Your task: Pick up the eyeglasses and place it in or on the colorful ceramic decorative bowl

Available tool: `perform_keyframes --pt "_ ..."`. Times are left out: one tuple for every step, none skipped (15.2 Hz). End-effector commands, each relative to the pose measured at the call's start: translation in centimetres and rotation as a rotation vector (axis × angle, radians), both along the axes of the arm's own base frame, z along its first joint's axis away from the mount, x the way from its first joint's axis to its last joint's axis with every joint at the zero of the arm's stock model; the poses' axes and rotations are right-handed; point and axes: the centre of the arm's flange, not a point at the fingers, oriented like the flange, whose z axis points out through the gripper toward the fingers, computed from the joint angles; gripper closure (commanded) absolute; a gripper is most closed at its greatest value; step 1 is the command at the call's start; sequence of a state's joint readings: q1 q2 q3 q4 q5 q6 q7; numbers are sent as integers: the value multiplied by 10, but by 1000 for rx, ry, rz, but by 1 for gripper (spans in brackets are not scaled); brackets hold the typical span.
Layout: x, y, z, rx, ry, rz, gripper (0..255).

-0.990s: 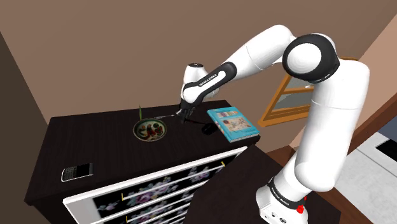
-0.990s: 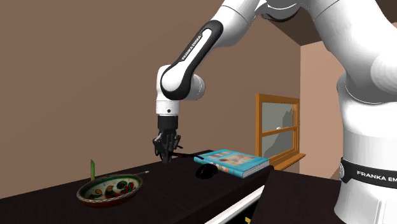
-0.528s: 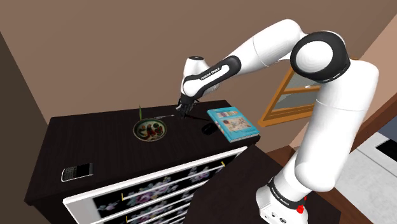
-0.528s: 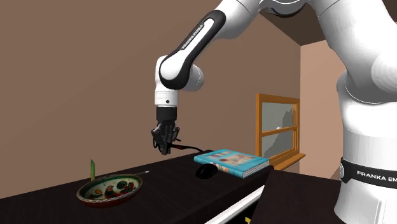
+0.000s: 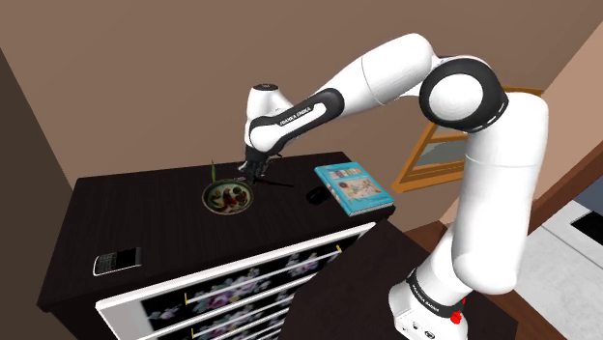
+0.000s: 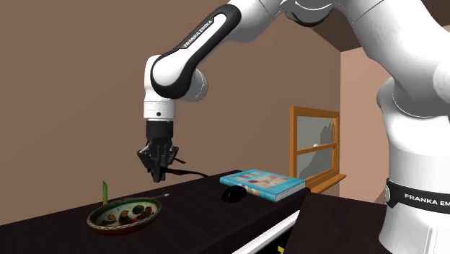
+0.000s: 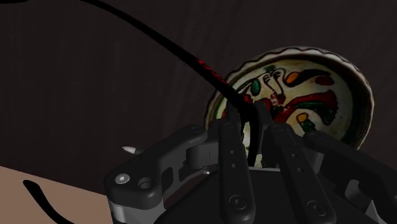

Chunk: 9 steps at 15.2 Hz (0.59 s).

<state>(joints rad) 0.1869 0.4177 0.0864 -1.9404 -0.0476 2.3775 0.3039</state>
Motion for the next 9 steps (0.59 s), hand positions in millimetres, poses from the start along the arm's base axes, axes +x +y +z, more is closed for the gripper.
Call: perform_keyframes --pt "7 26 2 0 0 -1 255" --pt "11 39 2 0 0 -1 255" --pt "15 51 2 0 0 -1 255" --pt "18 64 3 0 0 -1 255" --pt "22 77 3 0 0 -1 255" --pt "26 89 3 0 0 -1 255" --pt "29 102 3 0 0 -1 255" --pt "33 115 3 0 0 -1 255" --pt "36 127 3 0 0 -1 255"
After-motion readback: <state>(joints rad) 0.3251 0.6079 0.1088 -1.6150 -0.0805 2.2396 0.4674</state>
